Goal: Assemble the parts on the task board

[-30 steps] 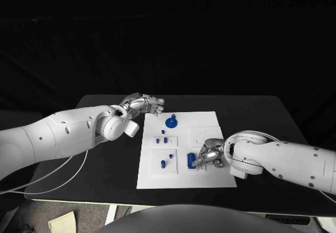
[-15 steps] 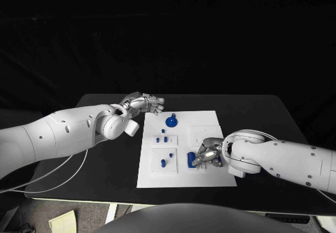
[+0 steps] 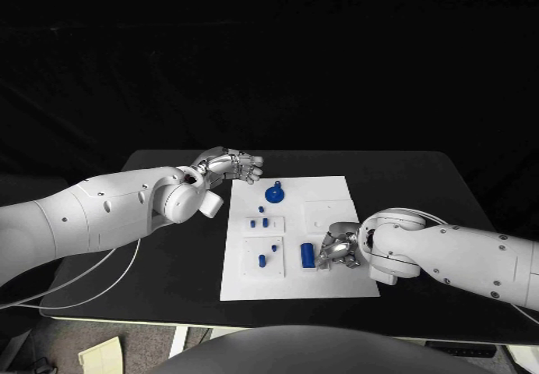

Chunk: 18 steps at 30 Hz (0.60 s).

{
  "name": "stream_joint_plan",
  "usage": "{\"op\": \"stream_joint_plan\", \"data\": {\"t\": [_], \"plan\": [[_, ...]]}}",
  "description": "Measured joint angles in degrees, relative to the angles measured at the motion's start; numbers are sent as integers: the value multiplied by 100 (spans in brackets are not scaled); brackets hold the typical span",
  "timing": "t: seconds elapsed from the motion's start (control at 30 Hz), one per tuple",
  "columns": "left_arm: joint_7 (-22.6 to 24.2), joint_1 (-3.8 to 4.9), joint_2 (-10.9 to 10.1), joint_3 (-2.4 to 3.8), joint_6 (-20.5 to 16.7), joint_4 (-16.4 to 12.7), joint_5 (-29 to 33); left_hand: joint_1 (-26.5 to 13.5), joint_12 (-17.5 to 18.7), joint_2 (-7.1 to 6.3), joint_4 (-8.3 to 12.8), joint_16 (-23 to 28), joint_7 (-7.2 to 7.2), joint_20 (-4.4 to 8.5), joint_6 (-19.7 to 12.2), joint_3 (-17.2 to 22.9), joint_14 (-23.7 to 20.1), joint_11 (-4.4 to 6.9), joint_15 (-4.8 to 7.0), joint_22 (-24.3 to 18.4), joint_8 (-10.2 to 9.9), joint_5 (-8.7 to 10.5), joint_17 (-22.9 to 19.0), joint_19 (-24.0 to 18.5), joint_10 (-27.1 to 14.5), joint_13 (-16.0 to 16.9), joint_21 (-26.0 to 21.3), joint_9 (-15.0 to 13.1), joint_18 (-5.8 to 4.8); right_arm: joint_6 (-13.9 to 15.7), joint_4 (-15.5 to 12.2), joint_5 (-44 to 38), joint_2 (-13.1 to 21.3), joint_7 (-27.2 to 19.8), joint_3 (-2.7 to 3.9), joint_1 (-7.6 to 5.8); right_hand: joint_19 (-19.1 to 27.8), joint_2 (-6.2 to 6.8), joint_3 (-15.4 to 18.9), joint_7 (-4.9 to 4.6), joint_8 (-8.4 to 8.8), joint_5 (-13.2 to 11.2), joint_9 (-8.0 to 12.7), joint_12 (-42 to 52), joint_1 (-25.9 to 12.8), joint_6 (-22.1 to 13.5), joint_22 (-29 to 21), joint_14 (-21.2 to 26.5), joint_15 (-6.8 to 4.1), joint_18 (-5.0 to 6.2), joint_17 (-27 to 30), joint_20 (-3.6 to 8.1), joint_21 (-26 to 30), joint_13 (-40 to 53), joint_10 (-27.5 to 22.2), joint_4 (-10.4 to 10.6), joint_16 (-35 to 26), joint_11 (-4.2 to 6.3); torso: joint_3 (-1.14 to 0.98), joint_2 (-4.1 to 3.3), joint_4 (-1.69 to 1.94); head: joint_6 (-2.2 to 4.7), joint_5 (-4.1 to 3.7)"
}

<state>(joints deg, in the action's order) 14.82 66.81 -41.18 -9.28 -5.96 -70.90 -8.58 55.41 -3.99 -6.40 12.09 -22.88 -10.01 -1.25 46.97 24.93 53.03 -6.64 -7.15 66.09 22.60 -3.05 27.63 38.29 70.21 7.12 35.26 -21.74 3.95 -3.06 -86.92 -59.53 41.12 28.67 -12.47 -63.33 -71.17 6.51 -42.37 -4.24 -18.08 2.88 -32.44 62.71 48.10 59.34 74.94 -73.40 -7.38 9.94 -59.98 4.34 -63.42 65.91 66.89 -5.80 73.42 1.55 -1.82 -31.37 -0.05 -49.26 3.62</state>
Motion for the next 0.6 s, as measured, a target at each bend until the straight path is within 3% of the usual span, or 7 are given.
{"op": "stream_joint_plan", "data": {"t": [0.4,0.6], "plan": [[-5,0,-7,0,2,-1,0,0,0,0,0,0,0,0,0,0,0,0,0,-1,0,0,5,0,0,0,0,0,32,74,-76,-29,155,13,-2,2,-17,516,309,2,79,0,25,0,-463,5,-12,-24,-19,72,-25,-26,0,16,19,91,-34,19,-2,0,-1,16,-9],[-8,0,-12,0,3,2,0,0,0,0,0,0,0,0,0,0,0,0,0,-1,0,0,4,0,0,-5,0,-1,30,174,-241,-34,426,-21,-2,-10,-48,577,307,-4,61,0,7,-6,-443,29,-27,-43,-20,77,-31,-13,0,22,41,123,-34,39,-2,2,-1,34,-15]]}}
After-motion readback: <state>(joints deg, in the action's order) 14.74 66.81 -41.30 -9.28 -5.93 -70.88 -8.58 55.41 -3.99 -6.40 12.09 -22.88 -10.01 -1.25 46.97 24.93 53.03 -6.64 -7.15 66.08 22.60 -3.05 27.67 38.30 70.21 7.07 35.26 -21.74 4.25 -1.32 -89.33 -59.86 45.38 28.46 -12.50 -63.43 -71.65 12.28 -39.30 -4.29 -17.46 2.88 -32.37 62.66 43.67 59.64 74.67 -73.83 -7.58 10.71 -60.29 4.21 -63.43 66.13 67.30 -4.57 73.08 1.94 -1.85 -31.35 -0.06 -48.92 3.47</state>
